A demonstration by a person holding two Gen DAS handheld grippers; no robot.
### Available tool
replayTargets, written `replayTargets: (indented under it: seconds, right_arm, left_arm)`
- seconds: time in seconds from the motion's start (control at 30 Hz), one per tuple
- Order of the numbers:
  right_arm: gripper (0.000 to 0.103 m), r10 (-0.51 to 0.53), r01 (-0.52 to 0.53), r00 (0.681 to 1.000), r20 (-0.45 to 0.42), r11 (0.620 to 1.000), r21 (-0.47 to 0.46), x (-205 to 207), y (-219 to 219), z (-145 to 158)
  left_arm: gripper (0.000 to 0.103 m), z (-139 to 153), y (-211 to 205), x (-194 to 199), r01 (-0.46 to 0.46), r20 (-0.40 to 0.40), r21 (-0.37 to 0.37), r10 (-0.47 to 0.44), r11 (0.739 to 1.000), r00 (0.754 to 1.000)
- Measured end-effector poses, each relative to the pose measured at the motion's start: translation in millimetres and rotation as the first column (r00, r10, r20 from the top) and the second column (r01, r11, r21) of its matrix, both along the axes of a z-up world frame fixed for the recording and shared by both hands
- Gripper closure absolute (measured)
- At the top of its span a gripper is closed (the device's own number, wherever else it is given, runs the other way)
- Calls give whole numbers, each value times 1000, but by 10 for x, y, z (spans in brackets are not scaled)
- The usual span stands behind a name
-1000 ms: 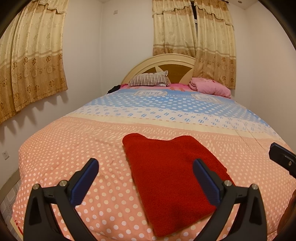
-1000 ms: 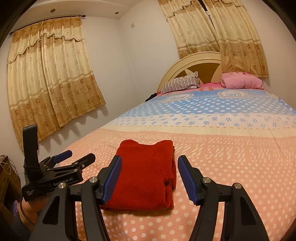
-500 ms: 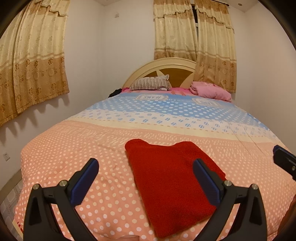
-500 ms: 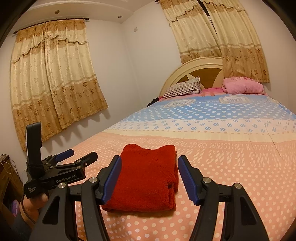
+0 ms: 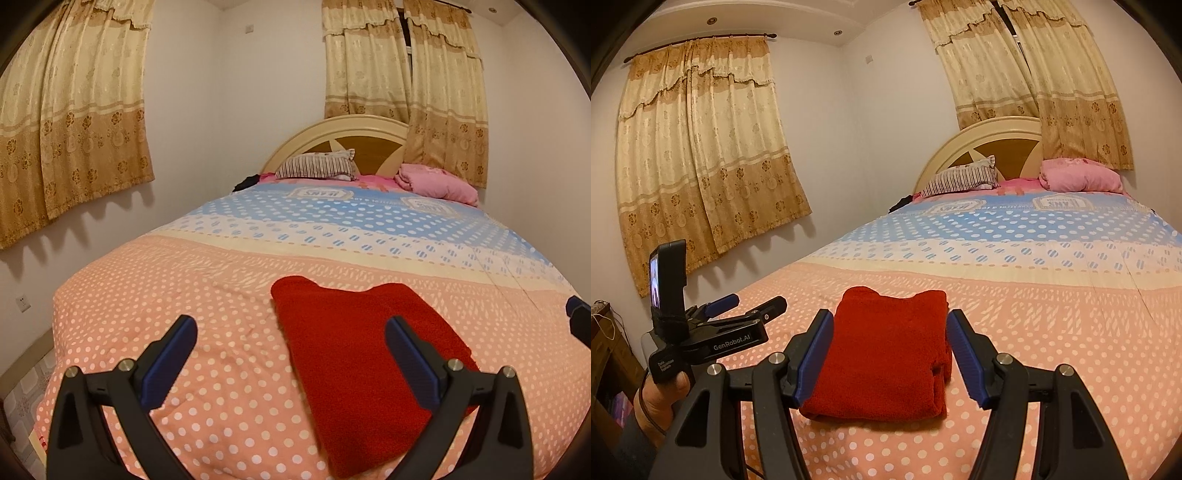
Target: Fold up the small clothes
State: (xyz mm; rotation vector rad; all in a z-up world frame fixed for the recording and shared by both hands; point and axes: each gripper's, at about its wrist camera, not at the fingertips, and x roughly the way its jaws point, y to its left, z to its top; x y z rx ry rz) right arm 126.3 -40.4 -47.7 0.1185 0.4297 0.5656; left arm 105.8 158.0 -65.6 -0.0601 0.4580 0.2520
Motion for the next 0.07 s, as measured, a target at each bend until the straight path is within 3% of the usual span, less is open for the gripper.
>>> replayTargets:
  seconds: [0.07]
  right_arm:
    - [38, -1, 1, 1000, -3, 1000, -4, 4, -3, -5]
  left_arm:
    - [0, -11, 2, 5, 2, -7, 2, -2, 1000, 1000]
